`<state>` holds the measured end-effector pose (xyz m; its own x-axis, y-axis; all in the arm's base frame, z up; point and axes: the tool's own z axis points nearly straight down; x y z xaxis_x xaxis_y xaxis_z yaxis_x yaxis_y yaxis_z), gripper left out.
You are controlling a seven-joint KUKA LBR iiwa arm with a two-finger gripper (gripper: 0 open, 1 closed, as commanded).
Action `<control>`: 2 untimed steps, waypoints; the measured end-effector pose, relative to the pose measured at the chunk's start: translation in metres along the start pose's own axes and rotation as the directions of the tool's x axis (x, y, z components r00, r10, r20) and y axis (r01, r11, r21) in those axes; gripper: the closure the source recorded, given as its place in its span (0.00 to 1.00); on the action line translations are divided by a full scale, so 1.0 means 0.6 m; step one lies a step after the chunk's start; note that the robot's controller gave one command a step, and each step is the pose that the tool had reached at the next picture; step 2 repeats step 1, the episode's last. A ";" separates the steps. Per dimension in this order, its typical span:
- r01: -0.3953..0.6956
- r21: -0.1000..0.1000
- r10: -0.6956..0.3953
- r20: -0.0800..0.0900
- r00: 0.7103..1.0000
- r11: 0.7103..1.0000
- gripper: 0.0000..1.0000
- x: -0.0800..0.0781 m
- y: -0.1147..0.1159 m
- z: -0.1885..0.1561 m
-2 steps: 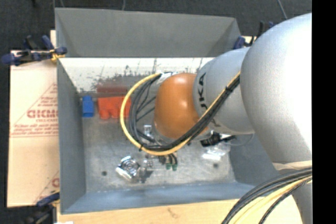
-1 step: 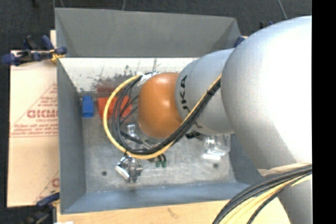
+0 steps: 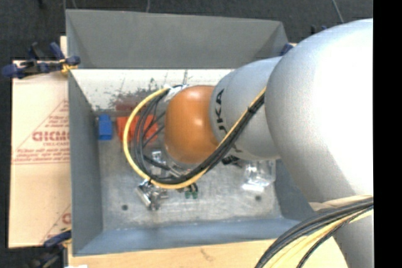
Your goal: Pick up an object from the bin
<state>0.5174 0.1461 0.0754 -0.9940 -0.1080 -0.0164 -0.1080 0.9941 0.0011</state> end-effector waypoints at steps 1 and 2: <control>0.328 -0.001 -0.328 -0.006 0.945 0.945 1.00 -0.044 -0.017 -0.246; 0.328 -0.001 -0.328 -0.006 0.945 0.945 1.00 -0.044 -0.017 -0.246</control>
Offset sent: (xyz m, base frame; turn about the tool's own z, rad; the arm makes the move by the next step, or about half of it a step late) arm 0.0220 -0.0067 0.1443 -0.3357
